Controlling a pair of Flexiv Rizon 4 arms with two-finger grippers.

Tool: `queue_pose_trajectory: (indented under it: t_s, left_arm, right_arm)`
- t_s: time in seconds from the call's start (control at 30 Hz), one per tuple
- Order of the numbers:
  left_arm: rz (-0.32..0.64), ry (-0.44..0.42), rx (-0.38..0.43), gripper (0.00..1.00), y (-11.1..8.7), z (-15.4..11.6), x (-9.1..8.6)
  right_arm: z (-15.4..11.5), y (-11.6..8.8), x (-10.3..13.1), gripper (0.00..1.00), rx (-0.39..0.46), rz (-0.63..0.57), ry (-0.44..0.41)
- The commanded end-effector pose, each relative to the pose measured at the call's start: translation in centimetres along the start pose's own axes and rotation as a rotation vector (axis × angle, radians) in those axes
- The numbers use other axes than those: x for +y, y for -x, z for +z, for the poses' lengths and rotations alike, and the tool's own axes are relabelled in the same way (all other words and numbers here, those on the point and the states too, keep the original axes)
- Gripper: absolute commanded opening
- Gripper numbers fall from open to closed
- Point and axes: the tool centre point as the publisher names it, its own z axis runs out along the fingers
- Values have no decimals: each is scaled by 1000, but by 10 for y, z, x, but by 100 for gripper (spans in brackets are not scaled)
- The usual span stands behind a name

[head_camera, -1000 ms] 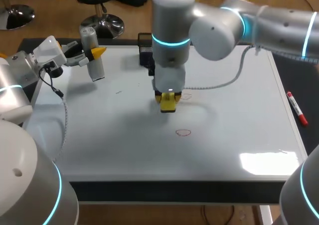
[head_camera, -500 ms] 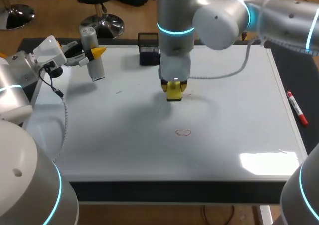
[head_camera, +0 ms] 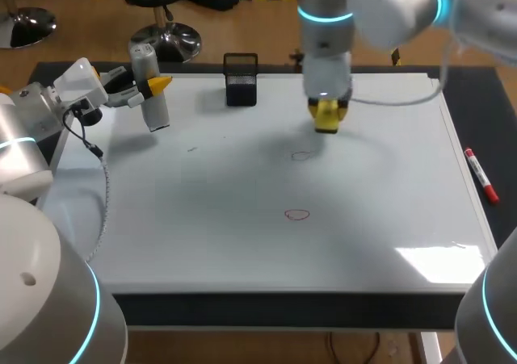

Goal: Pick up the inspection probe, press it on each red-marked spot on the whiteboard one by one, put down the probe, pick up the eraser, and wipe off all the red marks.

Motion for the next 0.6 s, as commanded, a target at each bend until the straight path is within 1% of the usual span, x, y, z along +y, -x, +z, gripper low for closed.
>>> queue_pose_trajectory:
  t_s: [0.03, 0.13, 0.17, 0.3, 0.43, 0.6]
  left_arm:
    - [2, -2, -2, 0, 0, 1, 0]
    - [2, -2, -2, 0, 0, 1, 0]
    - [2, -2, -2, 0, 0, 1, 0]
    - [2, -2, -2, 0, 0, 1, 0]
    - [2, -2, -2, 0, 0, 1, 0]
    - [2, -2, -2, 0, 0, 1, 0]
  right_arm:
    - [5, -32, -32, 0, -6, 51, 32]
    - [4, -49, -45, 0, -20, 96, 36]
    - [3, -57, -51, 0, -10, 115, 30]
    - [0, -79, -66, 0, -12, 164, 24]
    - [0, -97, -77, 0, -10, 200, 23]
    - [7, -123, -89, 0, -18, 266, 35]
